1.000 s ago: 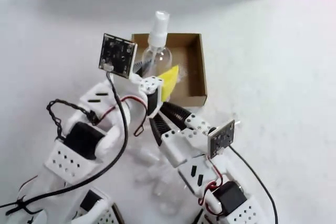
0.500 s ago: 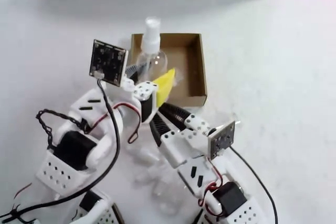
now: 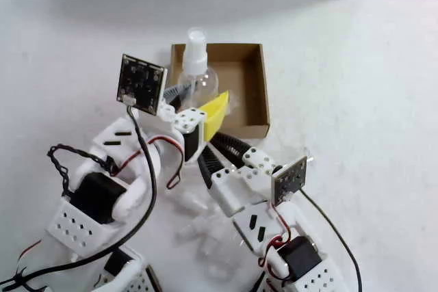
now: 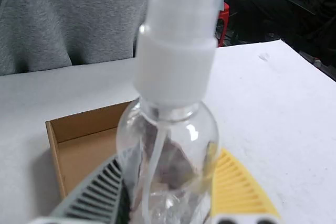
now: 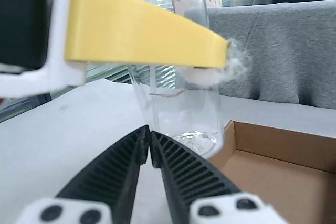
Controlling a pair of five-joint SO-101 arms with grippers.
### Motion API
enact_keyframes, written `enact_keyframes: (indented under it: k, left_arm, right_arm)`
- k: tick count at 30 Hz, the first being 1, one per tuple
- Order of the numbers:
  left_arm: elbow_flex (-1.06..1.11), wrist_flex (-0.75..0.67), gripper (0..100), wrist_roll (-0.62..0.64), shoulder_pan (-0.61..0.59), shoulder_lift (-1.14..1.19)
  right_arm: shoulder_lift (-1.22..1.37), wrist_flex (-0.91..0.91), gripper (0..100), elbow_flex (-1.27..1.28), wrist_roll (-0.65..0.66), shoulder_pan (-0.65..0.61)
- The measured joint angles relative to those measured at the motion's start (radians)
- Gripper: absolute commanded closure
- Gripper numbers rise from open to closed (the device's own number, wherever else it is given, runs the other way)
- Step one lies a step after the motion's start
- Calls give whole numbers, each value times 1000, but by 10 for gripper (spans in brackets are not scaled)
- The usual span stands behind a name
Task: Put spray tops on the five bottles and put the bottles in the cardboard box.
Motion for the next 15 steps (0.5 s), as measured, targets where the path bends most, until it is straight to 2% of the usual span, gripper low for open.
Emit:
enact_keyframes:
  k: [2,5,10,15]
  left_arm:
    - [0,-8,980,0,0,0]
    - [52,-103,980,0,-5,0]
    - [110,-342,980,2,-97,55]
    - [114,-629,980,0,-186,272]
  right_arm:
    - [0,0,982,0,0,3]
    - [0,6,982,0,0,18]
    - [15,40,982,6,-5,74]
    - [15,43,982,5,-5,84]
